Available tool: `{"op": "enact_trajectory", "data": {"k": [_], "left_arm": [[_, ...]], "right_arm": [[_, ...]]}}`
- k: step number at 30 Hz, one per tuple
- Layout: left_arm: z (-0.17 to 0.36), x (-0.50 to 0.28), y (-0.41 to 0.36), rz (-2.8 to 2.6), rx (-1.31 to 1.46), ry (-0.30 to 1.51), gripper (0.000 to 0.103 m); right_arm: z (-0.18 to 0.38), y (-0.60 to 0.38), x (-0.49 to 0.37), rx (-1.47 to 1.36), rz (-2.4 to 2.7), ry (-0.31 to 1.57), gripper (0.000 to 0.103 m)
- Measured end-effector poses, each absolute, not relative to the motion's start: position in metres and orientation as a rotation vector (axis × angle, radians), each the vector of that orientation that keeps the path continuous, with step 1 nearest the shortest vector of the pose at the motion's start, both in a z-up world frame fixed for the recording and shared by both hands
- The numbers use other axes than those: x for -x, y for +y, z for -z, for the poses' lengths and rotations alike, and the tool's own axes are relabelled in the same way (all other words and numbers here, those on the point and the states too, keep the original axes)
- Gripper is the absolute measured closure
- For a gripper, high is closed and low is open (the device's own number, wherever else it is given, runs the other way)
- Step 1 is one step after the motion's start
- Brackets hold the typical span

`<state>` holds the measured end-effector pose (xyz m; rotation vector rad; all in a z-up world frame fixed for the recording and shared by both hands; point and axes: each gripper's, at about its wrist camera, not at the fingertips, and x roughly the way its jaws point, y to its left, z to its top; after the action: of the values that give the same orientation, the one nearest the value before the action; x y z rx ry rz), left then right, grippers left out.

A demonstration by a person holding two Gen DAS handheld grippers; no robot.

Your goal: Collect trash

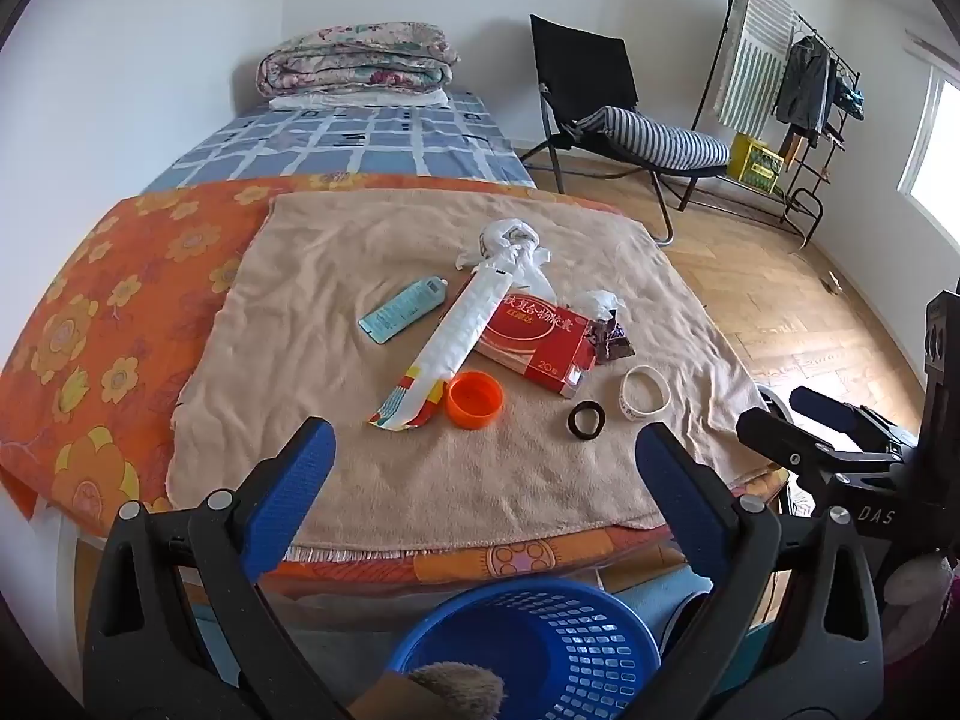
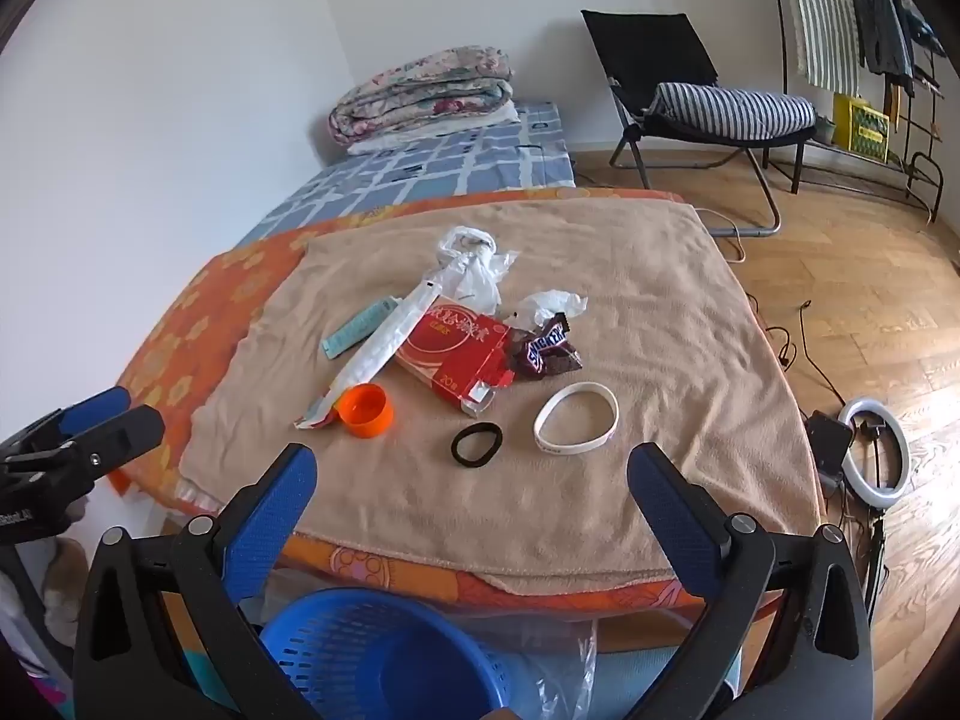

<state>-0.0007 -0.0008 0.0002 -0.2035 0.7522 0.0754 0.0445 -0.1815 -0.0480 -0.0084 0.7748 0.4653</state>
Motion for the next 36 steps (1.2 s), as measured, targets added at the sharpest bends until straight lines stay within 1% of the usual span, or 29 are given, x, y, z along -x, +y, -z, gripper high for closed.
{"op": "enact_trajectory", "data": {"k": [1, 14, 19, 36], "left_arm": [[0.000, -0.001, 0.000, -0.082, 0.216, 0.773, 0.001], [0.006, 0.007, -0.003, -0.082, 0.213, 0.774, 0.001], [0.020, 0.003, 0.001, -0.081, 0.222, 0.786, 0.001], [0.021, -0.004, 0.002, -0.086, 0.227, 0.809, 0.001]], "right_arm": [[0.047, -0.181, -0.044, 0.008, -0.466, 0.773, 0.000], [0.057, -0.178, -0.042, -0.006, -0.474, 0.794, 0.000], [0.053, -0.178, -0.045, -0.007, -0.473, 0.804, 0.000], [0.054, -0.179, -0.045, -0.006, -0.470, 0.809, 0.000]]}}
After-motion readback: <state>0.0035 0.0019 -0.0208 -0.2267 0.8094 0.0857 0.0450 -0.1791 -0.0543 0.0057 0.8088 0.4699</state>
